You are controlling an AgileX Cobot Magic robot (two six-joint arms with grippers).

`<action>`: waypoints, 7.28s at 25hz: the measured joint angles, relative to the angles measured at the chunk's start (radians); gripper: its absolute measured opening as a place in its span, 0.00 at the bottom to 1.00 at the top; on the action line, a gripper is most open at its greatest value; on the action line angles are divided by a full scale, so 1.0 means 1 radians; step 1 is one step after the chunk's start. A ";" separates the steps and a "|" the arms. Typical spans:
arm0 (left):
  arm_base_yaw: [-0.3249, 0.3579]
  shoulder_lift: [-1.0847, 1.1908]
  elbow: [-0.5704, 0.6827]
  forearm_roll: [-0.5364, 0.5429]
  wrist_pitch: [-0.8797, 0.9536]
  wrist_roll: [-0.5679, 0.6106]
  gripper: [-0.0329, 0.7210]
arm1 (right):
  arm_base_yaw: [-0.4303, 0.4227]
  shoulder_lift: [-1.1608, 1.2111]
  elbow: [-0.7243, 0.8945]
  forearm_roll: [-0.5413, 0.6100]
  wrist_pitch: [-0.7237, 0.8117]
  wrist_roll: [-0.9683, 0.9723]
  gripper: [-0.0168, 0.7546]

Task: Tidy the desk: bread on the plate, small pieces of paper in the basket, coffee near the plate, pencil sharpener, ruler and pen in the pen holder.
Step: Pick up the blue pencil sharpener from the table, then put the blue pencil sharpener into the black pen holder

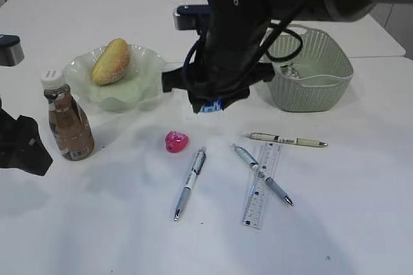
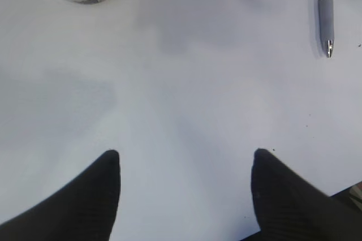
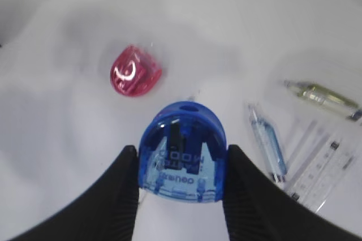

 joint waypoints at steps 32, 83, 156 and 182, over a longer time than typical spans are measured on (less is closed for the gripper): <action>0.000 0.000 0.000 0.002 -0.014 0.000 0.72 | -0.126 0.060 -0.129 -0.399 -0.323 0.151 0.46; 0.000 0.000 0.000 0.002 -0.051 0.000 0.72 | -0.209 0.294 -0.256 -0.541 -0.570 0.152 0.46; 0.000 0.000 0.000 0.002 -0.051 0.000 0.72 | -0.196 0.350 -0.258 -0.642 -0.600 0.152 0.51; 0.000 0.000 0.000 0.002 -0.051 0.000 0.72 | -0.199 0.269 -0.258 -0.665 -0.557 0.152 0.62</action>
